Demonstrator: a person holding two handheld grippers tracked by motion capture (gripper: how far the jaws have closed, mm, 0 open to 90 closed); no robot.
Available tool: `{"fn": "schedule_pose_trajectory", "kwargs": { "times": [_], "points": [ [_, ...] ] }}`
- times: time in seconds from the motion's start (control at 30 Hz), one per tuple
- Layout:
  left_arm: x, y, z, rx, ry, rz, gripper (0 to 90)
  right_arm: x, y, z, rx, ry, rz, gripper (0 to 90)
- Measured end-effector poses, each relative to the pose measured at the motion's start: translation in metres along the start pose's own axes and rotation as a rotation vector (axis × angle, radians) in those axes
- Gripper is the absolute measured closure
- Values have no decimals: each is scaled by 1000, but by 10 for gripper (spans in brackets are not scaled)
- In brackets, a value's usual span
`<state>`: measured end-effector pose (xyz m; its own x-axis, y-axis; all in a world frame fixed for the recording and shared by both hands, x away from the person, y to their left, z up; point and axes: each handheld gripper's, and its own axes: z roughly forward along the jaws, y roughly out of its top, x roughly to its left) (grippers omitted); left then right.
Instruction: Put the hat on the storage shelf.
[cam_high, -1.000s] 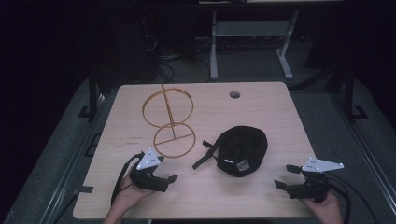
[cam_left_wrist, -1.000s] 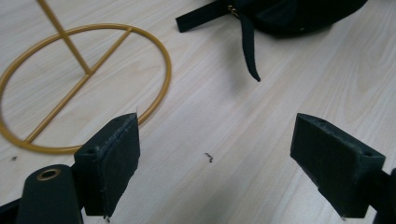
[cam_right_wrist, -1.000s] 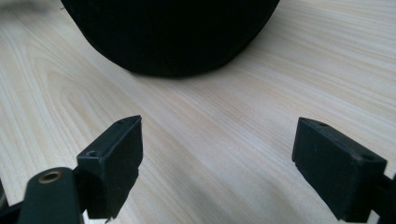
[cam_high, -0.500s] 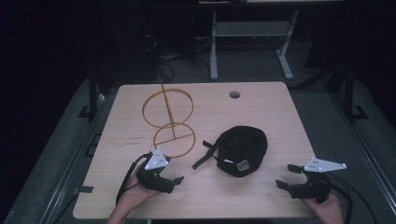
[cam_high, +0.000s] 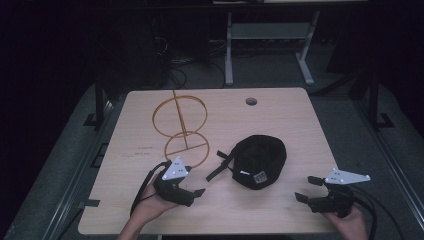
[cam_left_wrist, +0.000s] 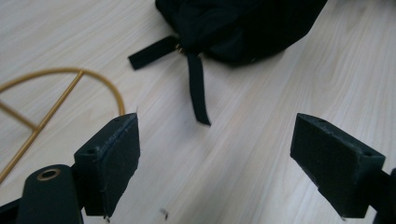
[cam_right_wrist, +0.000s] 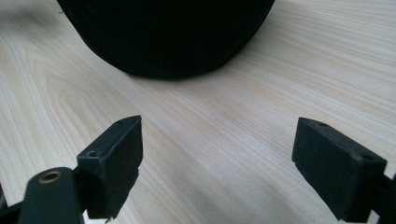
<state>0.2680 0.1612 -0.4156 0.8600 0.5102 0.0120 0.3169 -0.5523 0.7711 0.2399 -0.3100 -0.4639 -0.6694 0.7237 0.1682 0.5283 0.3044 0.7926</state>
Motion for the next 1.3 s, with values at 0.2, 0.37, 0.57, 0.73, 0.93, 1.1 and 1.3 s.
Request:
{"fn": "schedule_pose_trajectory", "kwargs": {
  "times": [0.2,0.37,0.57,0.73,0.93,1.1,1.3],
  "points": [
    [-5,14,6,2,-21,28,159,0,0,-1,1,1,7,160],
    [-8,24,10,8,-42,50,160,-2,0,-1,-7,1,2,160],
    [-13,38,15,8,-66,68,162,-1,0,-1,-7,5,1,160],
    [-17,49,20,11,-87,86,167,-1,0,-1,-9,7,2,160],
    [-20,60,29,26,-102,113,169,-2,0,-2,-13,10,5,160],
    [-23,66,34,31,-118,126,194,-2,0,-2,-14,11,5,160],
    [-26,78,45,44,-146,150,211,-2,0,-3,-19,13,8,161]
  ]
}}
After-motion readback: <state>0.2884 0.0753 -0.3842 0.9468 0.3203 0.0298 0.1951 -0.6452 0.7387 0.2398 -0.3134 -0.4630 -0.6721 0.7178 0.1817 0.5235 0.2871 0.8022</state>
